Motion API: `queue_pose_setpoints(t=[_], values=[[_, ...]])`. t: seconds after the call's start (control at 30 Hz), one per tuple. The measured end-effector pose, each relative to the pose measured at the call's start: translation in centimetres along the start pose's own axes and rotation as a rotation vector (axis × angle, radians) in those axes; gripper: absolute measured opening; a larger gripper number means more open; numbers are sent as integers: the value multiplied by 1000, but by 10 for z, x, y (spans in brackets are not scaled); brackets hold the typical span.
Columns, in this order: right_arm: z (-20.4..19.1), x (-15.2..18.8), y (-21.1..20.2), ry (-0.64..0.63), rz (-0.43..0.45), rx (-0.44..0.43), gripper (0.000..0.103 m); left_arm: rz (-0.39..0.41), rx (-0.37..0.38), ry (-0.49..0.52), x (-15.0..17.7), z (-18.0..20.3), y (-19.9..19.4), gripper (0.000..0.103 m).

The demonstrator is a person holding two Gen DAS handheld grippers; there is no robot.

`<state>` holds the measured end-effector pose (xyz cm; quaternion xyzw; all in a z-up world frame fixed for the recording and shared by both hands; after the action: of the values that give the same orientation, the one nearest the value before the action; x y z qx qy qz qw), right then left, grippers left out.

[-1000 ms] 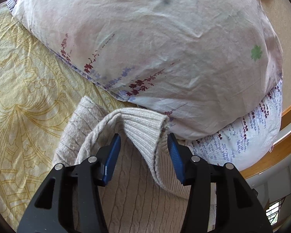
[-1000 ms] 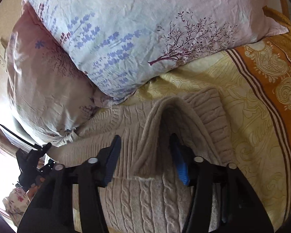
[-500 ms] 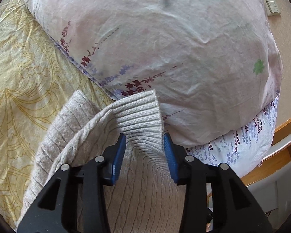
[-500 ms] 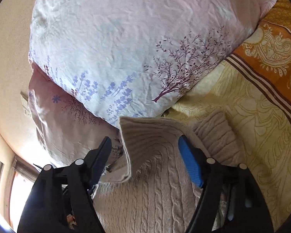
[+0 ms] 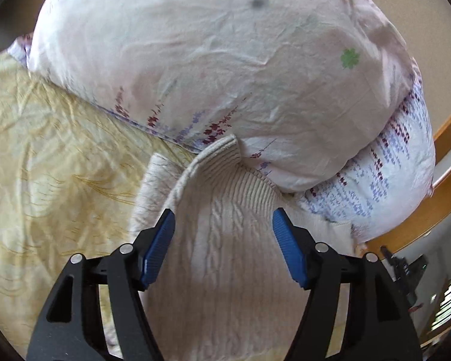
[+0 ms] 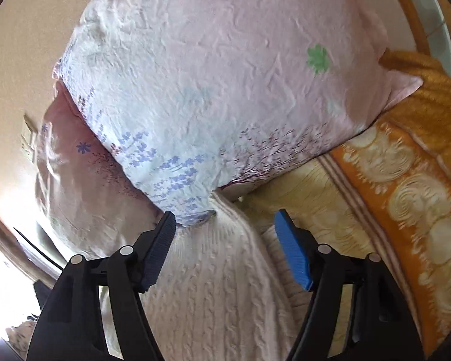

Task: Fold small clothes

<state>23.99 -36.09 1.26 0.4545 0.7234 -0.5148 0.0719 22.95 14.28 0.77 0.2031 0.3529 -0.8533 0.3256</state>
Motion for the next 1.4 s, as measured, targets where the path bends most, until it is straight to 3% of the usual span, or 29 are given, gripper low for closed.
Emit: queue_pose_setpoints(t=[0.17,0.27,0.33,0.47,0.57,0.73,0.8,0.83,0.93,1.23,1.4], values=[[5,26,-9,-67,-111,23,58,-39,-76,107,10,-15,-39,65],[13,48,-14,-134,-135,71,56,-65,-49,131,21,-17,-51,65],[20,60,-18,-146,-147,97,56,-97,-25,156,31,-14,-53,65],[27,77,-23,-148,-181,104,55,-152,-49,227,49,-3,-46,65],[26,90,-25,-180,-200,109,42,-178,-66,237,57,-4,-41,64],[25,96,-30,-188,-173,120,17,-205,-74,224,66,-13,-32,37],[24,94,-34,-189,-156,117,13,-196,-80,206,66,-17,-33,28],[23,93,-36,-190,-144,114,12,-189,-73,190,64,-19,-35,19],[19,91,-44,-189,-116,97,11,-172,-32,137,60,-23,-43,11],[12,87,-79,-171,-34,20,10,-128,70,151,55,-6,-69,8],[29,103,-72,-175,-68,77,10,-147,64,131,63,-21,-74,8]])
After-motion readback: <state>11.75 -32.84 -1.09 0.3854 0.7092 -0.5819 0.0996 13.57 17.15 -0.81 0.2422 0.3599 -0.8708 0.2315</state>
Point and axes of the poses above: each gripper's, at about its wrist camera, not at the fingertips, and y roughly the way its jaws point, z to its right, x to its underside, the point moved 8 cm from there along y, roughly the way its jaws point, and after that the axes turned 15 degrees about x, right-handed, at the moved point
